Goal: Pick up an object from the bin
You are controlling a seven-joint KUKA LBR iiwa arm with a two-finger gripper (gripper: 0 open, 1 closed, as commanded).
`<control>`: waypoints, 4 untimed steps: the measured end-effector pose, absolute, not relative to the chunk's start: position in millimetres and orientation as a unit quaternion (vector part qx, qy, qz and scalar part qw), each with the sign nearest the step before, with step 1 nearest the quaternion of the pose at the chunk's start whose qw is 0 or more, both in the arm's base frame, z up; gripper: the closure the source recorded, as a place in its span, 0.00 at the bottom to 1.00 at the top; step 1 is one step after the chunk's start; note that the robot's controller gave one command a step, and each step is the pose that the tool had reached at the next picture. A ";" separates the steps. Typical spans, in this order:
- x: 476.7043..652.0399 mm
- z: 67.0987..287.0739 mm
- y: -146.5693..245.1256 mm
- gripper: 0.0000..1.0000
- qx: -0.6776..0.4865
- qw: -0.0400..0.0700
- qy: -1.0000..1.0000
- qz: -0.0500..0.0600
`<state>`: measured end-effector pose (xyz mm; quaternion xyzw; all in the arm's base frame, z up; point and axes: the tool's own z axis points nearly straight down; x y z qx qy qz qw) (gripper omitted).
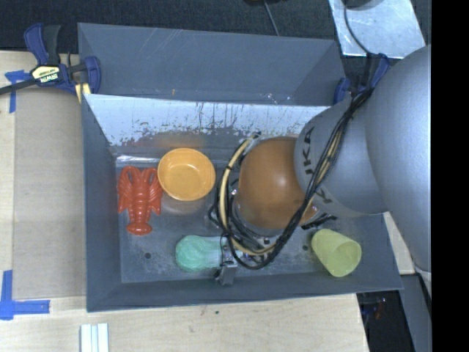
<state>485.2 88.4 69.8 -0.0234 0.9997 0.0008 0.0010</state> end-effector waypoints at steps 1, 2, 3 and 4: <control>588.8 138.6 106.4 0.00 -0.122 0.014 0.992 0.000; 493.8 75.1 89.2 0.00 -0.034 -0.003 0.999 0.000; 571.0 71.3 139.6 0.00 -0.154 0.019 0.988 0.000; 498.3 75.7 90.5 1.00 -0.040 -0.001 0.999 -0.001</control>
Offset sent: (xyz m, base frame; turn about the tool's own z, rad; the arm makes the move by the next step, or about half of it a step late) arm 0.0086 0.0010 0.0056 -0.0212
